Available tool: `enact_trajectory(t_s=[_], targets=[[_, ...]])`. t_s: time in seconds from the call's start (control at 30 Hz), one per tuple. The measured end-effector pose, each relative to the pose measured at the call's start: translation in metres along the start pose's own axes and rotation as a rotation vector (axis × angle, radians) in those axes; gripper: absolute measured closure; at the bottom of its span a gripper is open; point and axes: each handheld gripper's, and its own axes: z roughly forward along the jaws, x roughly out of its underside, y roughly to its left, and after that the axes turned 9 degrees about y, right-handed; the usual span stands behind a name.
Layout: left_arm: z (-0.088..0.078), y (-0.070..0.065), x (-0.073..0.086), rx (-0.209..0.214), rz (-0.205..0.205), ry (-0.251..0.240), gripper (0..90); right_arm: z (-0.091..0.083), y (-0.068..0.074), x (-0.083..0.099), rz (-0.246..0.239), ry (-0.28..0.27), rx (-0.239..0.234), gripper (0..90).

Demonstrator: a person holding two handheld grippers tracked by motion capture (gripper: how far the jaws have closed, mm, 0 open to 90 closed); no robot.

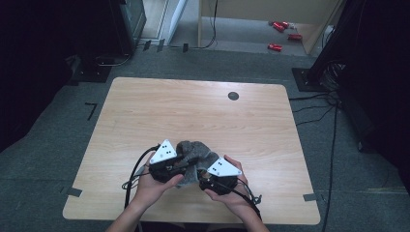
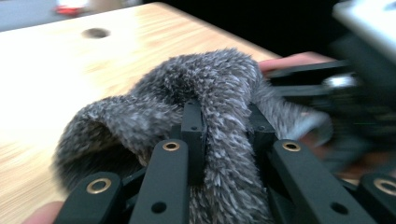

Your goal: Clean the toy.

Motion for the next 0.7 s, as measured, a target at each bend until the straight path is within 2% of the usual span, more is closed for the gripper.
enact_trajectory(t_s=[0.07, 0.1, 0.13, 0.2, 0.3, 0.37, 0.43, 0.47, 0.5, 0.53, 0.57, 0.63, 0.67, 0.7], targets=[[0.004, -0.01, -0.001, 0.01, 0.069, 0.016, 75.9, 0.0, 0.0, 0.0, 0.001, 0.004, 0.003, 34.7], [0.006, -0.013, -0.001, -0.019, 0.092, 0.028, 76.2, 0.0, 0.0, 0.0, 0.002, 0.003, -0.001, 34.7], [0.008, -0.013, -0.001, -0.047, 0.093, 0.038, 76.9, -0.001, 0.001, 0.0, -0.001, -0.001, 0.0, 34.7], [0.008, -0.005, 0.001, -0.055, 0.052, 0.031, 77.7, -0.002, 0.001, -0.001, -0.009, -0.001, 0.01, 34.8], [0.004, 0.006, 0.004, -0.141, 0.022, 0.045, 78.9, -0.001, 0.001, 0.0, -0.009, 0.011, 0.013, 34.8], [0.001, 0.008, 0.005, -0.139, 0.014, 0.04, 79.2, 0.0, 0.001, 0.001, -0.008, 0.009, 0.007, 34.7], [0.002, 0.001, 0.003, -0.083, 0.039, 0.03, 79.0, 0.0, 0.002, -0.001, -0.007, 0.001, -0.002, 34.7], [0.005, -0.005, 0.002, -0.059, 0.067, 0.034, 78.6, 0.001, 0.002, -0.001, -0.004, 0.003, -0.005, 34.7], [0.008, -0.011, 0.002, -0.052, 0.101, 0.041, 78.2, 0.001, 0.002, -0.001, -0.003, 0.005, -0.005, 34.7], [0.011, -0.016, 0.002, -0.071, 0.131, 0.049, 77.5, 0.001, 0.002, -0.001, -0.001, 0.008, -0.003, 34.8], [0.013, -0.017, 0.002, -0.093, 0.14, 0.053, 77.3, 0.001, 0.002, -0.001, -0.004, 0.012, 0.004, 34.7], [0.014, -0.016, 0.002, -0.106, 0.132, 0.052, 77.2, 0.001, 0.001, 0.001, 0.001, 0.021, 0.011, 34.8], [0.013, -0.014, 0.002, -0.128, 0.118, 0.052, 77.2, 0.001, 0.001, 0.001, 0.001, 0.021, 0.011, 34.8], [0.01, -0.007, 0.003, -0.172, 0.074, 0.049, 77.3, 0.0, 0.001, 0.001, 0.002, 0.023, 0.009, 34.8]])
